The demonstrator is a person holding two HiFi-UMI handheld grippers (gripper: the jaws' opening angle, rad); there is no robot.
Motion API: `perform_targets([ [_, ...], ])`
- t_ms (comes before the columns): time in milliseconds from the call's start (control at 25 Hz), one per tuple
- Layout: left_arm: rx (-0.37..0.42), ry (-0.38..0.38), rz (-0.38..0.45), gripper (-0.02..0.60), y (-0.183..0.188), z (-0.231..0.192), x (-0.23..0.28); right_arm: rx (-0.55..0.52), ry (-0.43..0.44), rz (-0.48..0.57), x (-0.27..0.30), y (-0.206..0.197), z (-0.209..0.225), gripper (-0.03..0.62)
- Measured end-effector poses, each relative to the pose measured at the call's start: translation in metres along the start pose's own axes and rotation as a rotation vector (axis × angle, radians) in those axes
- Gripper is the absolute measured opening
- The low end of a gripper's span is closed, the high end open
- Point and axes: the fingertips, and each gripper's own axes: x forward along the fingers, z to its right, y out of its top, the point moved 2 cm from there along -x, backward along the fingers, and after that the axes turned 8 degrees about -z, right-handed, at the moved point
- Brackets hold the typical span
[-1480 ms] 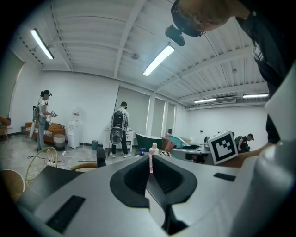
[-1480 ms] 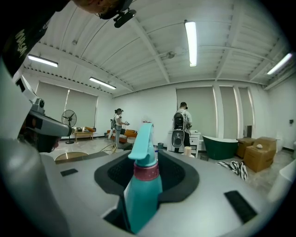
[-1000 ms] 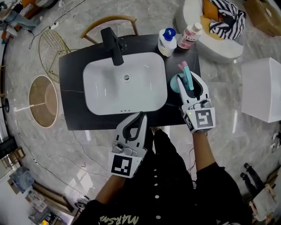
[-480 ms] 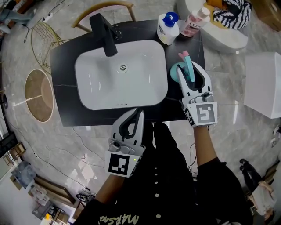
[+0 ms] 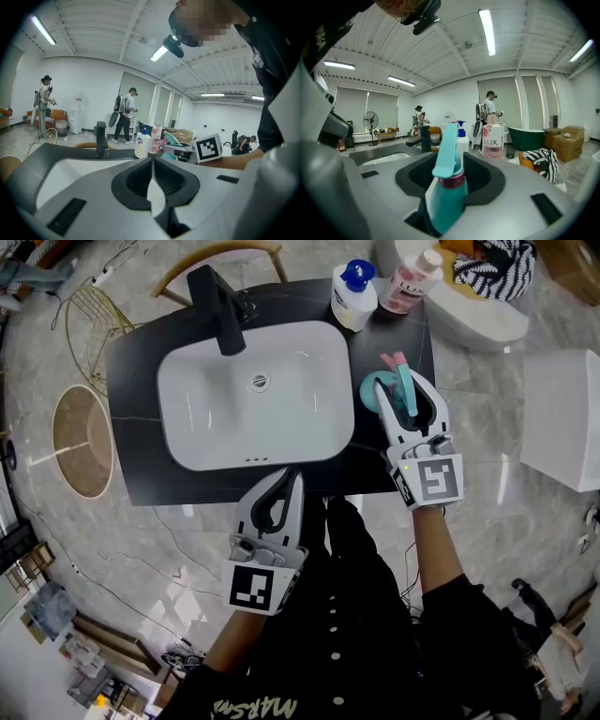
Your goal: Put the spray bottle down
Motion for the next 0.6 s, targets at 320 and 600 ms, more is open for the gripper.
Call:
perform_targets([
  [320, 0.033, 0.016, 0.069, 0.028, 0.013, 0.001, -0.010, -0.018, 0.000, -0.003, -0.009, 0.010, -0.002, 0.167],
  [600, 0.039, 0.039, 0.103, 0.028, 0.031, 0.001, -0.019, -0.031, -0.029, 0.008, -0.037, 0.024, 0.003, 0.170],
])
